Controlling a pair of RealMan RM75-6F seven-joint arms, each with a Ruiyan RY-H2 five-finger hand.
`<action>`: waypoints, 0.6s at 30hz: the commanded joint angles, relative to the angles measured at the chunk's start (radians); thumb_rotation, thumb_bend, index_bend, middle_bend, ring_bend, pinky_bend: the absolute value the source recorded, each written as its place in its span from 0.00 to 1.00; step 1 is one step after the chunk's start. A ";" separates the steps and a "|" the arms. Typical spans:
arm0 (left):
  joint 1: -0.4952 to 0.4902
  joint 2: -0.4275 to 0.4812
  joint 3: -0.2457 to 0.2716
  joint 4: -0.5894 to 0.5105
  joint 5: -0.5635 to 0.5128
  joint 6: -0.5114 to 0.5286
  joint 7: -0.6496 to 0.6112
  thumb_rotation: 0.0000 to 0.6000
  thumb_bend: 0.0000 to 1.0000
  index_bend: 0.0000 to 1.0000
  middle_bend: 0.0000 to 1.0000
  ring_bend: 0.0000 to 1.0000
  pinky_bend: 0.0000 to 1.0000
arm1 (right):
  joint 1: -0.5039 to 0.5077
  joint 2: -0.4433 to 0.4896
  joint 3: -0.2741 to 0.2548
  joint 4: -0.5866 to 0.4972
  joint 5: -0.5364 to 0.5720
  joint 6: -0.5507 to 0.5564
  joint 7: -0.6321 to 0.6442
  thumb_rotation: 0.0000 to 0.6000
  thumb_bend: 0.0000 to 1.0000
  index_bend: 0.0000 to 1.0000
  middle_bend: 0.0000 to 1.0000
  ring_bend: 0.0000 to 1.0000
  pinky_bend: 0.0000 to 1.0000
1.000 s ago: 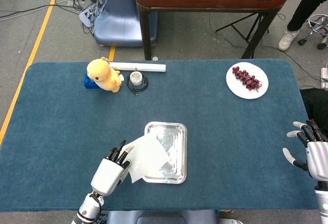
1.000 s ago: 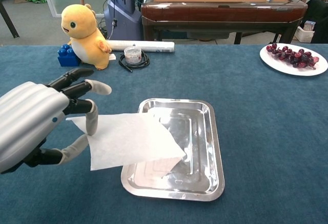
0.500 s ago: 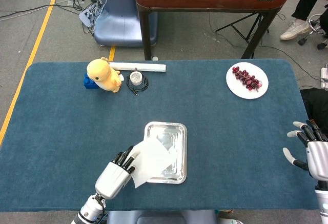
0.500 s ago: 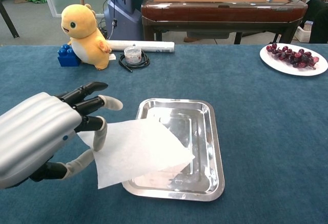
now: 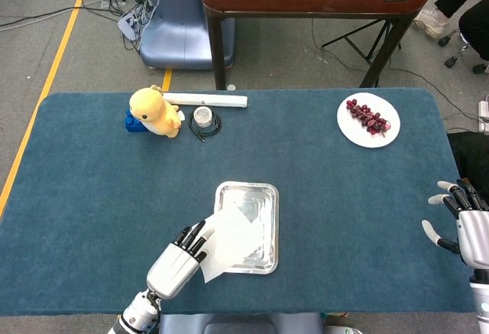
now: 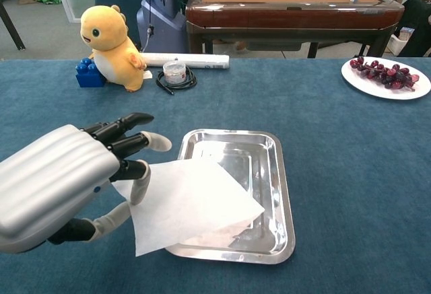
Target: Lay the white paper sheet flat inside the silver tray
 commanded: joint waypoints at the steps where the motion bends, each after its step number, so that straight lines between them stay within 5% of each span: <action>1: -0.002 0.000 -0.001 0.002 0.003 -0.002 -0.003 1.00 0.57 0.83 0.21 0.05 0.22 | 0.000 0.000 0.000 0.000 0.000 -0.001 0.000 1.00 0.27 0.41 0.24 0.12 0.32; 9: -0.006 0.001 0.001 0.007 0.009 -0.010 -0.013 1.00 0.36 0.73 0.21 0.04 0.22 | 0.001 -0.001 0.000 0.001 0.002 -0.004 -0.001 1.00 0.27 0.41 0.24 0.12 0.32; 18: -0.006 -0.007 0.006 0.016 0.018 -0.011 -0.027 1.00 0.25 0.53 0.21 0.04 0.22 | 0.001 0.000 0.001 0.001 0.003 -0.005 0.001 1.00 0.27 0.41 0.24 0.12 0.32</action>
